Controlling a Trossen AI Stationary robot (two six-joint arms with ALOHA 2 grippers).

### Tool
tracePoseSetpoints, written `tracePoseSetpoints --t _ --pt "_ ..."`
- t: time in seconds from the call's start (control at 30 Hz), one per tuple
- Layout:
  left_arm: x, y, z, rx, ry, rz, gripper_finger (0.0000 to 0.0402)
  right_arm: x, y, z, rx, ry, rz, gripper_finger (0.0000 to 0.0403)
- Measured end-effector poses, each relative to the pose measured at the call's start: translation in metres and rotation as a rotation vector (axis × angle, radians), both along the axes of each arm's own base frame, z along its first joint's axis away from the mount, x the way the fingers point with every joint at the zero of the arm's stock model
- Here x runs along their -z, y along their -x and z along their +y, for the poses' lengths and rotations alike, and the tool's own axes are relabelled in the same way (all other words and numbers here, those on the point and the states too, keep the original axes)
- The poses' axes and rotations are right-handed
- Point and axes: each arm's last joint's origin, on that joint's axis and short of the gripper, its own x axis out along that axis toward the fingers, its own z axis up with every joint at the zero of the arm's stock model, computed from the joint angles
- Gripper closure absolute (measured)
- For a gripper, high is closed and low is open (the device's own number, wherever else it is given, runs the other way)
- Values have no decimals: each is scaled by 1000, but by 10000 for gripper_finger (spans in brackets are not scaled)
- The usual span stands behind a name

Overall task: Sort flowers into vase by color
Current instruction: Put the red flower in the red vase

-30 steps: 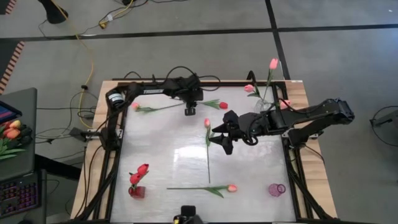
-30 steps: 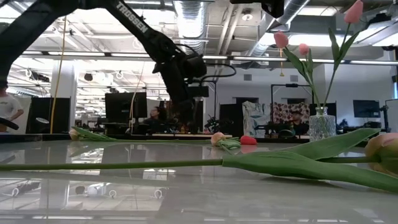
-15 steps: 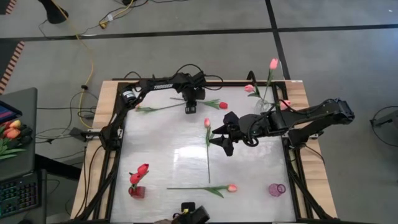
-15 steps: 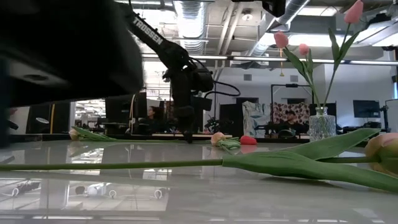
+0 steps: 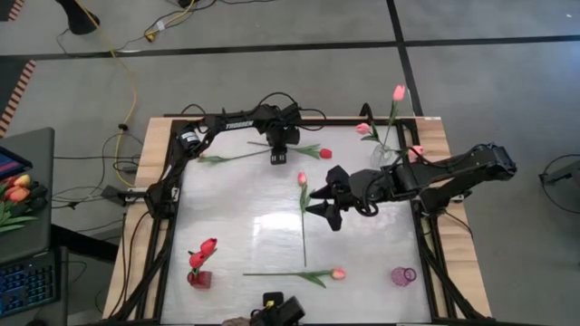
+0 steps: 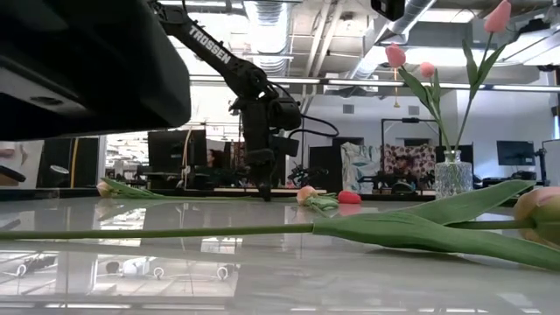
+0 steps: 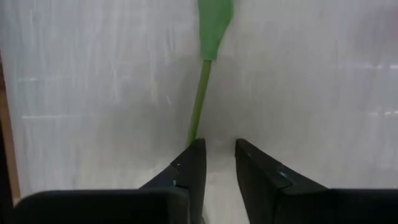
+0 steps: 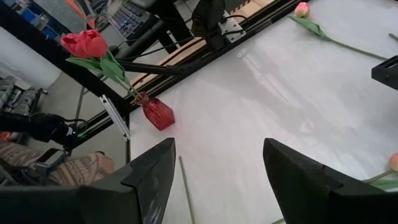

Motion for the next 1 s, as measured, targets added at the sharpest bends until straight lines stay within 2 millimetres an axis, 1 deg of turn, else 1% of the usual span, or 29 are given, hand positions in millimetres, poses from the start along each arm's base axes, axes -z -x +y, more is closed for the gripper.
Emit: tracePoseSetpoints --t 0.23,0.3,0.4,0.53,0.63,0.8,0.9,1.0 --pt "0 1 0 -7 10 0 387 0 0 0 6 -13 0 133" --pt "0 1 0 -9 14 -3 397 0 0 2 2 -13 0 133" --pt "-2 0 0 -19 14 -3 400 0 1 4 -3 -17 0 133" --pt "-9 -3 2 -31 34 -9 401 0 1 6 -5 -30 0 133" --pt "-18 -4 0 -12 103 -16 401 0 2 8 -10 -31 0 133" --pt "-37 -7 -2 27 161 -87 401 0 2 8 -10 -31 0 133" --pt "-38 -8 -1 34 89 -59 401 0 2 8 -10 -30 1 133" --pt "-36 -11 2 54 -3 -52 390 0 2 8 -10 -30 1 133"
